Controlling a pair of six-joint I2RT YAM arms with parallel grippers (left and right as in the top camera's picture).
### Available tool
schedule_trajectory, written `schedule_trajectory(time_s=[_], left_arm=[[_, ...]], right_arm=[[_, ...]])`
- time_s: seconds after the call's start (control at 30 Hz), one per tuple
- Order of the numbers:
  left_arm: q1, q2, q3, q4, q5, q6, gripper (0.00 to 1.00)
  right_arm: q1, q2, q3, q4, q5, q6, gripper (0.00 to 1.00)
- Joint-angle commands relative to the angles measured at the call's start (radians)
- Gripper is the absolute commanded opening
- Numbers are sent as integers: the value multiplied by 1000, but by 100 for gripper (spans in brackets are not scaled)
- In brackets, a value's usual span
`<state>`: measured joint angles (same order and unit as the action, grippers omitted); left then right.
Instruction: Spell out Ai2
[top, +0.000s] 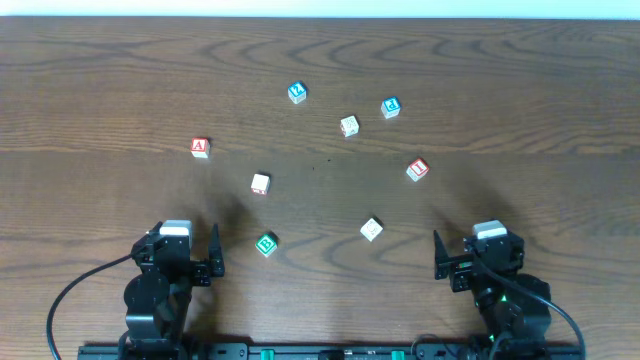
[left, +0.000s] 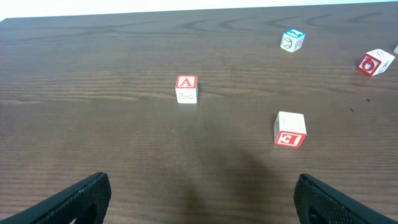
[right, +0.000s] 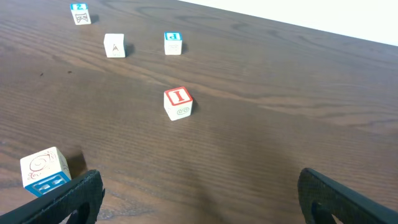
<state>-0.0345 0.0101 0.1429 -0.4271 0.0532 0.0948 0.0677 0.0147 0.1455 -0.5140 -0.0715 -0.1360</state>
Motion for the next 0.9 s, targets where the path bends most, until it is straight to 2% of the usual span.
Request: schedule_trajectory(time_s=[0.0, 0.5, 0.6, 0.67, 0.8, 0.87], left_arm=[[4, -5, -17, -10, 11, 10, 95], [4, -5, -17, -10, 11, 10, 95], [4, -5, -17, -10, 11, 10, 95], [4, -5, -17, -10, 11, 10, 96], [4, -5, -17, -10, 11, 10, 95], [4, -5, -17, -11, 11, 10, 95]], right_arm=[[6, -10, -5, -2, -11, 11, 99], [6, -10, -5, 5, -33, 39, 99], [6, -10, -5, 29, -123, 164, 99], [6, -10, -5, 46, -170, 297, 99], [6, -10, -5, 31, -290, 669, 99], [5, -10, -5, 32, -273, 715, 99]])
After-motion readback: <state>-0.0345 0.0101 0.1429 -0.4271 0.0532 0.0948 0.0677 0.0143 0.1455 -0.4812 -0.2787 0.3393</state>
